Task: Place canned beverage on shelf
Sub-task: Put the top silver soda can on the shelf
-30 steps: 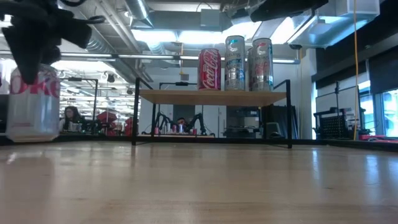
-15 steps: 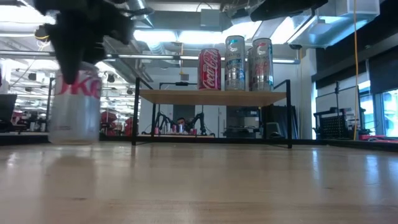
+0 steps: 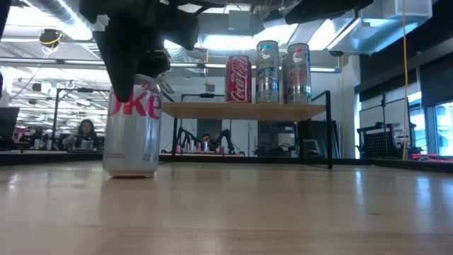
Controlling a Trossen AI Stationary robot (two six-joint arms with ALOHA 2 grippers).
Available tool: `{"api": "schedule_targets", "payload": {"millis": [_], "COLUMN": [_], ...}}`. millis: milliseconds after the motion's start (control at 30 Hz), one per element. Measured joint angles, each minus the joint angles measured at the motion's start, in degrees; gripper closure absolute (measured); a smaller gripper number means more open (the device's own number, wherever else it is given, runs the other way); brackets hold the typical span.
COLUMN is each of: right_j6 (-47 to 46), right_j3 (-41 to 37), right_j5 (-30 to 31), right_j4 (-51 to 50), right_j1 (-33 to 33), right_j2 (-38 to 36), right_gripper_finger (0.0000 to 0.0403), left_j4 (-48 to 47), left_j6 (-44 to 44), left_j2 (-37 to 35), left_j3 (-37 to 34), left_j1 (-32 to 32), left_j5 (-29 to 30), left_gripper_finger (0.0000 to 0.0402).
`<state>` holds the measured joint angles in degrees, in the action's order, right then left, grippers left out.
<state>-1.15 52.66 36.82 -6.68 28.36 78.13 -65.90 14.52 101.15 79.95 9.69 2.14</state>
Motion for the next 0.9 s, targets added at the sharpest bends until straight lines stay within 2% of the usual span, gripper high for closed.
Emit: {"api": "schedule_targets", "payload": {"millis": [267, 433, 700, 900], "right_j6": [0.0, 0.0, 0.0, -0.02], "right_j3": [0.0, 0.0, 0.0, 0.0], "right_j5": [-1.5, -1.49, -1.5, -1.49], "right_j4": [0.01, 0.11, 0.2, 0.2], "right_j1": [0.0, 0.0, 0.0, 0.0], "right_j2": [0.0, 0.0, 0.0, 0.0], "right_gripper_finger": [0.0388, 0.0388, 0.0388, 0.0388], "left_j4": [0.6, 0.07, 0.44, 2.19], "left_j6": [0.29, -0.11, 0.19, 0.29], "left_j2": [0.13, -1.13, -6.19, -7.02], "left_j3": [0.01, -0.27, -0.27, -0.27], "left_j1": [0.0, 0.39, 2.73, 3.99], "left_j5": [0.03, 0.38, 5.63, 9.16], "left_gripper_finger": [0.0095, 0.0091, 0.0089, 0.0088]}}
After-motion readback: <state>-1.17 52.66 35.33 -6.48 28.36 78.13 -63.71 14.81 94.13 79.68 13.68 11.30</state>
